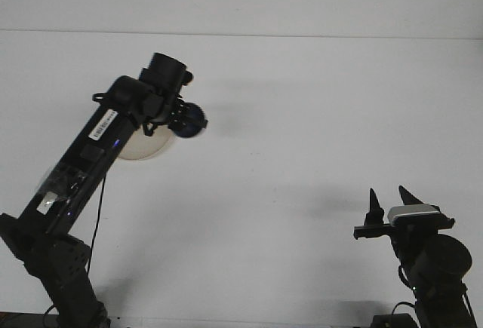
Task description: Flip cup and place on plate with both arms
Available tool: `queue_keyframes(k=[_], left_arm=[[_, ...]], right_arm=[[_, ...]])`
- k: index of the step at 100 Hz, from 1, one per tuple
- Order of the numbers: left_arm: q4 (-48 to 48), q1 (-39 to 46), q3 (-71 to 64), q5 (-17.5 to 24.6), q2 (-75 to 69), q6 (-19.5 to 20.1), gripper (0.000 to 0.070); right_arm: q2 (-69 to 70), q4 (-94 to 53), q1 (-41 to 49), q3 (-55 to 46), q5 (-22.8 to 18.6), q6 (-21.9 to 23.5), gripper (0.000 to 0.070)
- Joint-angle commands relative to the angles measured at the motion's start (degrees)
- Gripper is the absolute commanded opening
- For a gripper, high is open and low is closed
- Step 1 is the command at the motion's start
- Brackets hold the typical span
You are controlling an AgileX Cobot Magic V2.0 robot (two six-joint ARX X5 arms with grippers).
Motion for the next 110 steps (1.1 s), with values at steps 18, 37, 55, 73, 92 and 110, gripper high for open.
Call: queue_keyframes(k=[18, 37, 55, 73, 92, 110], left_arm=[[-2.0, 12.9, 1.0, -0.1, 3.5, 0.9, 0.0015], [-0.7, 19.9, 1.0, 5.4, 6.4, 0.9, 0.0015], [0.0, 22.4, 1.0, 7.3, 9.6, 0.9, 0.0015], [0.3, 22.6, 1.0, 7.3, 13.1, 0.9, 0.0017], [0.3, 22.6, 1.0, 7.3, 15.3, 0.5, 0.0118], [0.9, 22.8, 1.1, 7.3, 15.2, 0.2, 0.04]], right_arm=[[0.1, 0.9, 0.1, 0.5, 0.0, 0.2, 0.0406], [0.1, 0.9, 0.1, 0.5, 0.0, 0.2, 0.0406], [0.1, 0.9, 0.1, 0.5, 0.0, 0.2, 0.0406], [0.1, 0.9, 0.1, 0.5, 0.0, 0.1, 0.0407], [0.1, 0.9, 0.1, 0.5, 0.0, 0.1, 0.0406], [0.1, 0.9, 0.1, 0.5, 0.1, 0.1, 0.0406]])
